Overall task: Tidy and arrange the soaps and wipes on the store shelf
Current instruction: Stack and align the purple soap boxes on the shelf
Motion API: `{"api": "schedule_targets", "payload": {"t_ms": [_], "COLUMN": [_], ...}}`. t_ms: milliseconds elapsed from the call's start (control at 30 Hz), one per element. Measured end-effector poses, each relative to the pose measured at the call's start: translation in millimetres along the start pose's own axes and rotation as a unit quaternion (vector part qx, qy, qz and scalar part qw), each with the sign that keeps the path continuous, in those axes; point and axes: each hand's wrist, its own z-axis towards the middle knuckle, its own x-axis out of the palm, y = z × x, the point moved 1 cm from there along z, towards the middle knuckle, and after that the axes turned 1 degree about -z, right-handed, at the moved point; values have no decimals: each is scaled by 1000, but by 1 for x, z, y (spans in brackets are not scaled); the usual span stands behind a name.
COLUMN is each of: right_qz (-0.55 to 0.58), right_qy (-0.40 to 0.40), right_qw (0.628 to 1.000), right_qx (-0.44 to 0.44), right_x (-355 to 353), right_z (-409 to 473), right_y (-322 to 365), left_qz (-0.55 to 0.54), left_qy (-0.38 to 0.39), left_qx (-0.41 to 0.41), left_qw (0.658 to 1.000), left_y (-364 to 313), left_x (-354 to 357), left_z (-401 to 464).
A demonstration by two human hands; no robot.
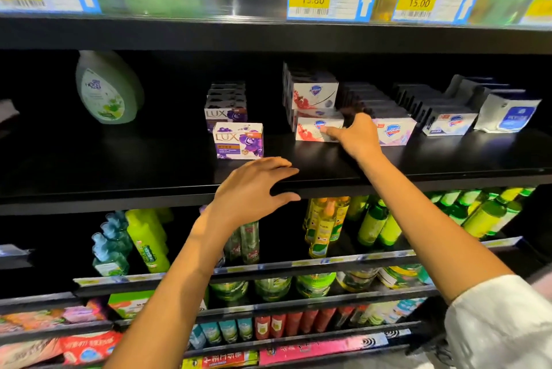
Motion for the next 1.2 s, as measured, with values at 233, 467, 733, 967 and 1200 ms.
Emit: {"api": "schedule_targets", "payload": {"t_ms": [233, 467, 733, 967, 1200], "right_qz": [183, 317, 365, 359, 358], "right_qy": [48, 115, 162, 222, 211], "right_qw": [982, 941, 916, 905, 907], "right_qx": [10, -38, -31, -58, -63], "right_x": [-11, -30, -32, -31, -33], "right_z": [-19, -46, -58, -61, -63], "right_y": [-6, 4, -8, -4, -5], "left_qz": [-54, -305, -561, -568, -525], "left_qy": [-30, -159, -139, -137, -142], "left_qx": [-14, -84, -156, -166, -168], "left_qw": [998, 935, 801, 795, 822], "left_y": [0, -16, -33, -28, -31], "left_x": [2, -8, -1, -1, -1], "left_z": [1, 26, 54, 49, 48]}}
